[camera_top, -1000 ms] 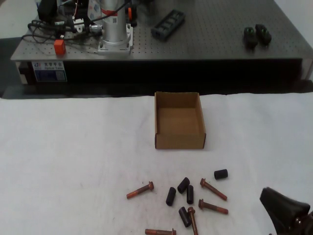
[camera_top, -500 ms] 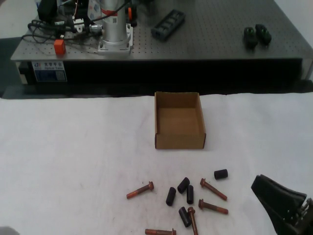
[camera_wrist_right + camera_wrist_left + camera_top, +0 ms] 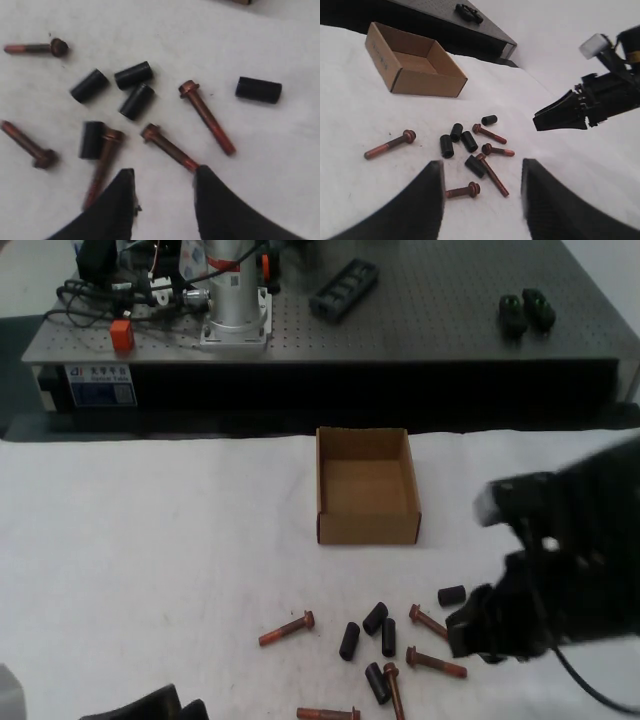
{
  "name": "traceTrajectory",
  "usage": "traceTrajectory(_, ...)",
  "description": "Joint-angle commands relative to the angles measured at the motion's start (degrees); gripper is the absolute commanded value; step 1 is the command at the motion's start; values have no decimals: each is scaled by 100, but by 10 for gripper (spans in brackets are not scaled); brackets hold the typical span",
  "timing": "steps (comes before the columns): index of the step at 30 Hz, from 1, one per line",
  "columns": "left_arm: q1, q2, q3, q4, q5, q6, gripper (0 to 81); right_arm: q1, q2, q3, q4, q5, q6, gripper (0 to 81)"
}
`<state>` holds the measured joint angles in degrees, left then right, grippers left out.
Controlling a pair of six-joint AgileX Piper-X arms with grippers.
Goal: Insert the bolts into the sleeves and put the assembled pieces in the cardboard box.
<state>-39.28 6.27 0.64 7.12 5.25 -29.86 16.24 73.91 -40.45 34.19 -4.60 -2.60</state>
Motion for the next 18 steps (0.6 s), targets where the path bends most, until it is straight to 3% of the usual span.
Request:
traceTrajectory(1, -26, 272, -64, -547, -29, 73, 348, 210, 787, -709, 609, 545, -809, 295)
traceTrajectory(5, -26, 466, -64, -1168, -67, 73, 348, 401, 1859, -1525, 961, 1141, -1347, 295)
traceTrajectory(9, -26, 492, -64, -1359, -210, 73, 348, 441, 2561, -2104, 1279, 1177, -1601, 295)
traceTrajectory(15, -26, 492, -64, -1327, -147, 73, 348, 441, 3089, -2276, 1214, 1454, -1819, 295)
traceTrajectory(18, -26, 504, -64, -1284, 195, 45, 334, 441, 3254, -2276, 1141, 1473, -1909, 295)
